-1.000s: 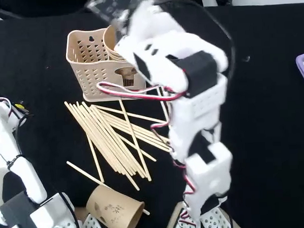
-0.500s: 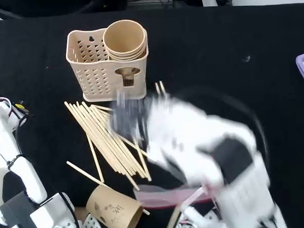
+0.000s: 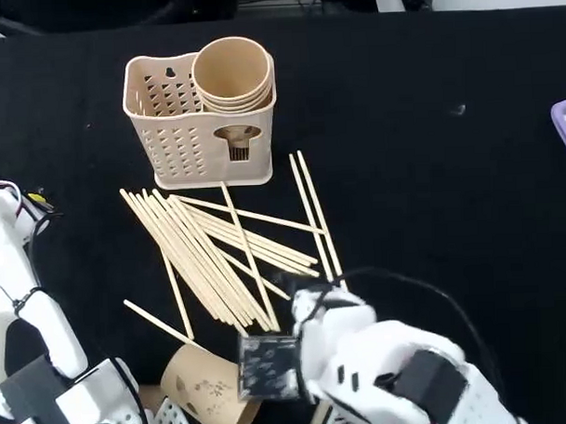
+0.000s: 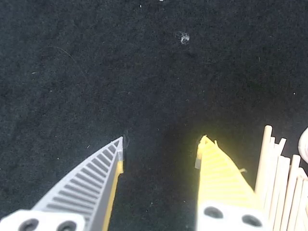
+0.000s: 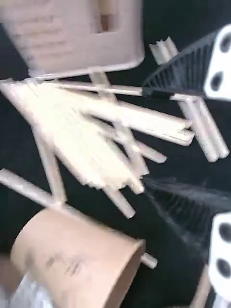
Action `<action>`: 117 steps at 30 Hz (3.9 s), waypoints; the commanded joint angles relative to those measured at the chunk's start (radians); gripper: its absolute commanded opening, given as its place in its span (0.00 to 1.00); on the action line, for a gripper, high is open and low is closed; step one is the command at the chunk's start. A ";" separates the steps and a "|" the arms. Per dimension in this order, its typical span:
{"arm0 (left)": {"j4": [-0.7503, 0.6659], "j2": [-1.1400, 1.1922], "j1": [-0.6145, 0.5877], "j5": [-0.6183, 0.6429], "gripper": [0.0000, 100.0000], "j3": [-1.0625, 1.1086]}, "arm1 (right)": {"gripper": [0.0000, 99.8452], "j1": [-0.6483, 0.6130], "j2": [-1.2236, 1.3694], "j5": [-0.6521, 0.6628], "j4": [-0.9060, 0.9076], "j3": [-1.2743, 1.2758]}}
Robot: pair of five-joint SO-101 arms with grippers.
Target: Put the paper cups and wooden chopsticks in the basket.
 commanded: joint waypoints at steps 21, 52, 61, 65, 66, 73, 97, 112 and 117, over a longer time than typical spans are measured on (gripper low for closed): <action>-0.044 -0.026 -0.007 0.005 0.24 -0.008 | 0.26 -0.305 -0.016 -0.072 -0.183 0.257; -0.040 -0.026 -0.001 0.006 0.24 -0.004 | 0.26 -0.534 0.449 -0.184 0.021 -0.127; -0.040 -0.026 -0.002 0.006 0.24 -0.004 | 0.26 -0.554 0.492 -0.175 0.006 -0.124; -0.040 -0.034 -0.019 0.043 0.24 -0.004 | 0.26 -0.551 0.487 -0.175 -0.098 -0.018; -0.040 -0.035 -0.035 0.064 0.24 -0.005 | 0.26 -0.551 0.487 -0.176 -0.133 0.015; -0.044 -0.037 -0.151 0.233 0.24 -0.013 | 0.25 -0.450 0.487 -0.178 -0.284 0.116; -0.046 -0.028 -0.153 0.247 0.24 -0.013 | 0.01 0.176 0.229 -0.043 -0.282 -0.085; -0.048 -0.026 -0.087 0.245 0.24 0.016 | 0.01 0.681 0.176 -0.175 -0.376 -0.269; -0.048 -0.026 -0.038 0.245 0.24 0.039 | 0.01 0.704 0.329 -0.180 -0.232 -0.576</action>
